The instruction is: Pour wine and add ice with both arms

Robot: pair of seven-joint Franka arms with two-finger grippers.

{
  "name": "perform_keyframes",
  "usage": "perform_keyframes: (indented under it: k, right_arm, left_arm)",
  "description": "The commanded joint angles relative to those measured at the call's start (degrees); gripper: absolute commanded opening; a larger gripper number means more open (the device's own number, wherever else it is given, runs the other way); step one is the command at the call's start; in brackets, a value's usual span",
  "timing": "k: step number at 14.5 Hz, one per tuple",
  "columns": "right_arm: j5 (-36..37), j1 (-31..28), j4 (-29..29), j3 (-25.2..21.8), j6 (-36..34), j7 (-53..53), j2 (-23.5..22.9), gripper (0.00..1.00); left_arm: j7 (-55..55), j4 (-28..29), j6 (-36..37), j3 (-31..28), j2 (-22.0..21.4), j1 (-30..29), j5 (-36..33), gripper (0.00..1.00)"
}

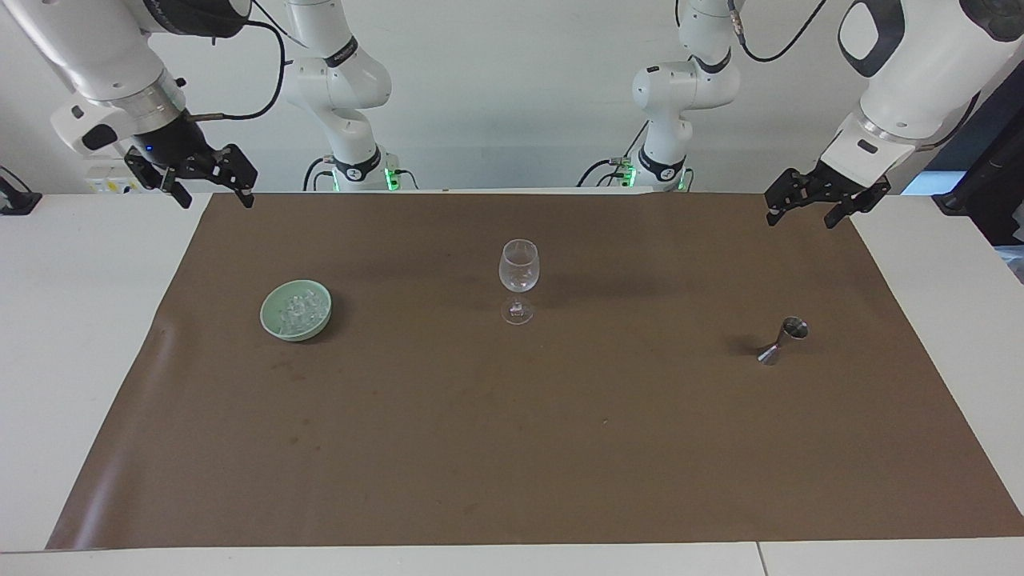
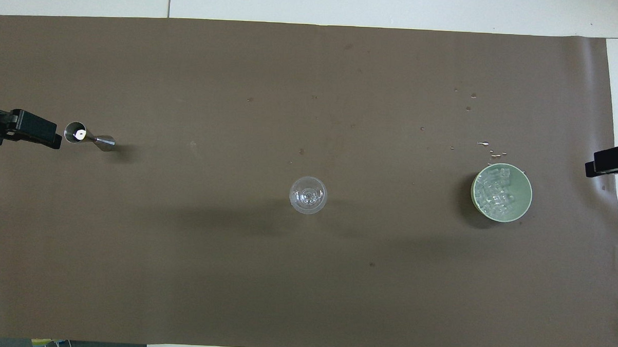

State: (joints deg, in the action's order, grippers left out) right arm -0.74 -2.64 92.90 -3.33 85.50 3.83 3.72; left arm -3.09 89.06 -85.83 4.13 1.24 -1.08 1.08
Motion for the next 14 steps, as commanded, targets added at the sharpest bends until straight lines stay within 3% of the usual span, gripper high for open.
perform_keyframes:
  k: [1, 6, 10, 14]
  right_arm:
    - [-0.3, -0.4, 1.4, 0.3, 0.1, 0.0, 1.3, 1.0]
    - [-0.3, -0.4, 1.4, 0.3, 0.1, 0.0, 1.3, 1.0]
    - [-0.3, -0.4, 1.4, 0.3, 0.1, 0.0, 1.3, 1.0]
    - [-0.3, -0.4, 1.4, 0.3, 0.1, 0.0, 1.3, 1.0]
  left_arm:
    - [6.7, -0.8, 1.2, -0.4, 0.6, -1.4, 1.9, 1.0]
    - [32.5, -0.9, 1.0, -1.0, 3.8, -9.6, 14.1, 1.0]
    - [40.3, -5.7, 0.8, -5.3, 12.6, -11.9, 20.3, 1.0]
    - [43.7, -5.1, -3.0, -11.6, 18.5, -13.3, 31.0, 1.0]
